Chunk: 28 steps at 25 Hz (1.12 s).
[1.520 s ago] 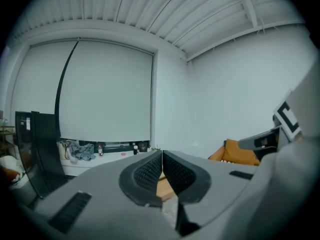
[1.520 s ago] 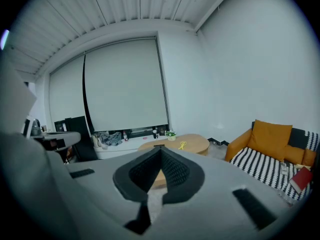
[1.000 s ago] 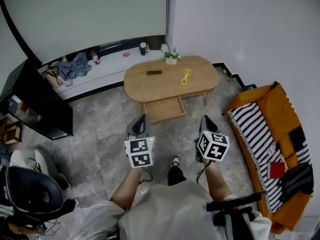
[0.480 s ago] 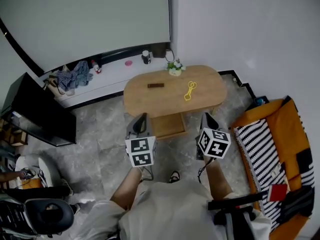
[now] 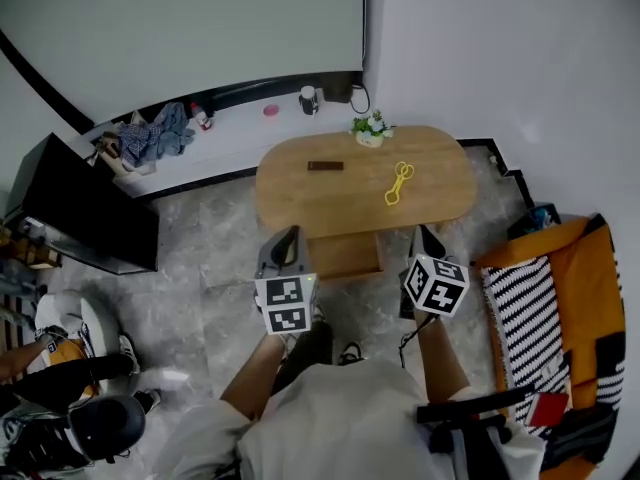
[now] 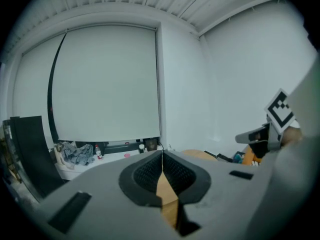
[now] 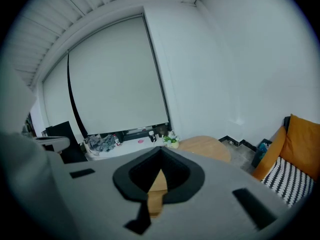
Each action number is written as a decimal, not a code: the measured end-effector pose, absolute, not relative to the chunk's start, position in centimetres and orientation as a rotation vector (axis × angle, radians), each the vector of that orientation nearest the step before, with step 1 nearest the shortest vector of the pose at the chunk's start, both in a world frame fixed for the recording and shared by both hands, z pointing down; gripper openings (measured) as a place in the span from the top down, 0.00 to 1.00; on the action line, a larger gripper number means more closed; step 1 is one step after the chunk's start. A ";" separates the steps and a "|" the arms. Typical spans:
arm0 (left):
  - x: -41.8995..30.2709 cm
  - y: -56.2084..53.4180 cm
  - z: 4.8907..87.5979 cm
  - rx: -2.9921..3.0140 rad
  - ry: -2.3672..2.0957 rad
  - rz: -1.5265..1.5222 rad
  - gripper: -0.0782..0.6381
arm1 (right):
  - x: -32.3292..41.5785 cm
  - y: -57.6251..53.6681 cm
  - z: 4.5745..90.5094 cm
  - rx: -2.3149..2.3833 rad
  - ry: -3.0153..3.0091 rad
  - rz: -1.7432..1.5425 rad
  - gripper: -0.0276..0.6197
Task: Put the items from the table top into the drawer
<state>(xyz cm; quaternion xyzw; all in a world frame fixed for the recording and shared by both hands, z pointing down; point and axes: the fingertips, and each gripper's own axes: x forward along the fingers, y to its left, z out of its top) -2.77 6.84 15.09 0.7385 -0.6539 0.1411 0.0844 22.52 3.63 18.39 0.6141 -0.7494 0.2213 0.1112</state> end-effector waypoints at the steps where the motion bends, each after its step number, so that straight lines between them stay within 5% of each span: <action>1: -3.2 6.0 15.5 2.198 -1.945 0.422 0.88 | 22.1 2.9 18.8 1.797 -2.193 0.655 0.97; 14: -8.1 -9.2 19.3 2.186 -1.856 0.383 0.88 | 16.6 -10.8 20.6 1.791 -2.124 0.624 0.97; 28: -8.4 -14.7 31.1 2.049 -1.737 0.548 0.88 | 18.8 -14.6 32.9 1.753 -1.930 0.798 0.97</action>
